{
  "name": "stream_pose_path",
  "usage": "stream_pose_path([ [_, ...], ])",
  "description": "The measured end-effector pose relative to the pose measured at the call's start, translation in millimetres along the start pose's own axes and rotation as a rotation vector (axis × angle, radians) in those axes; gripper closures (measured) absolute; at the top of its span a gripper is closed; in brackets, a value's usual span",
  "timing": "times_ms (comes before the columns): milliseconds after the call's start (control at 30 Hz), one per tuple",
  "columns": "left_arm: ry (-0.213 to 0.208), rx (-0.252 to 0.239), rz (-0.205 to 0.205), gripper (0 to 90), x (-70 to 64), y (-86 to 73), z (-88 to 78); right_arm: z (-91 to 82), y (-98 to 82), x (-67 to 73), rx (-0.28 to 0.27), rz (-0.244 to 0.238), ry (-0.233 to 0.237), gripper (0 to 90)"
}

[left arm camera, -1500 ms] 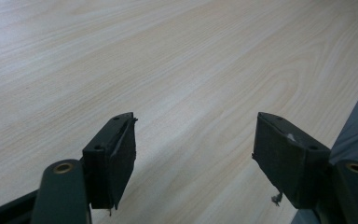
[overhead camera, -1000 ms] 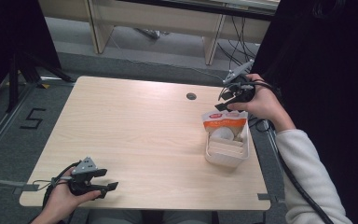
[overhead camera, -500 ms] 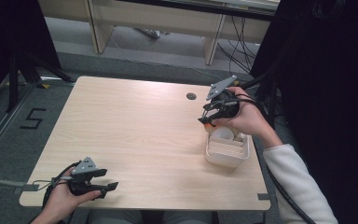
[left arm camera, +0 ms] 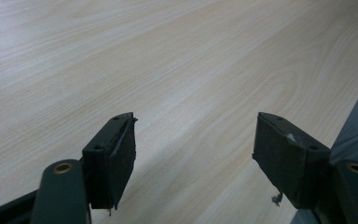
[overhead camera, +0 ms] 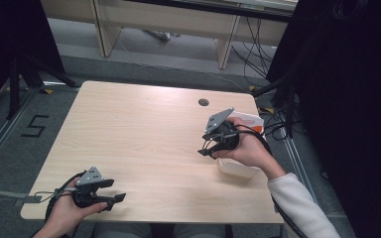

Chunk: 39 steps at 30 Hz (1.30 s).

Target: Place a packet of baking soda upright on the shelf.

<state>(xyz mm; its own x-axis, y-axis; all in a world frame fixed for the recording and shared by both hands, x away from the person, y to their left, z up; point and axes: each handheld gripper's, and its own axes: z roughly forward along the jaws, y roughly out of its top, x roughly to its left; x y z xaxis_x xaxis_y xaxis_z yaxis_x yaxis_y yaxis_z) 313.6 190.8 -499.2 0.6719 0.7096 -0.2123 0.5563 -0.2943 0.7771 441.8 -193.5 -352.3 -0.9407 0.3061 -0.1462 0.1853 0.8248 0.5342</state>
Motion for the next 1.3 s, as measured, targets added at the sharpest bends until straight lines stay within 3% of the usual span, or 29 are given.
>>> stream_pose_path([
  [233,-0.001,-0.001,-0.002,29.2,-0.3,0.0,0.2,24.0,-16.9,16.3,-0.017,0.035,0.065,44.0],
  [733,-0.005,-0.003,0.001,29.2,-0.1,0.5,-0.1,59.9,-47.6,42.2,-0.032,0.101,0.143,44.2],
  [1033,-0.011,-0.010,0.016,29.2,0.4,0.6,-0.4,81.2,-59.0,57.4,-0.036,0.099,0.158,44.1],
  [1300,-0.014,-0.011,0.016,29.2,0.5,0.8,-0.2,84.8,-64.7,63.9,-0.035,0.112,0.168,44.1],
])
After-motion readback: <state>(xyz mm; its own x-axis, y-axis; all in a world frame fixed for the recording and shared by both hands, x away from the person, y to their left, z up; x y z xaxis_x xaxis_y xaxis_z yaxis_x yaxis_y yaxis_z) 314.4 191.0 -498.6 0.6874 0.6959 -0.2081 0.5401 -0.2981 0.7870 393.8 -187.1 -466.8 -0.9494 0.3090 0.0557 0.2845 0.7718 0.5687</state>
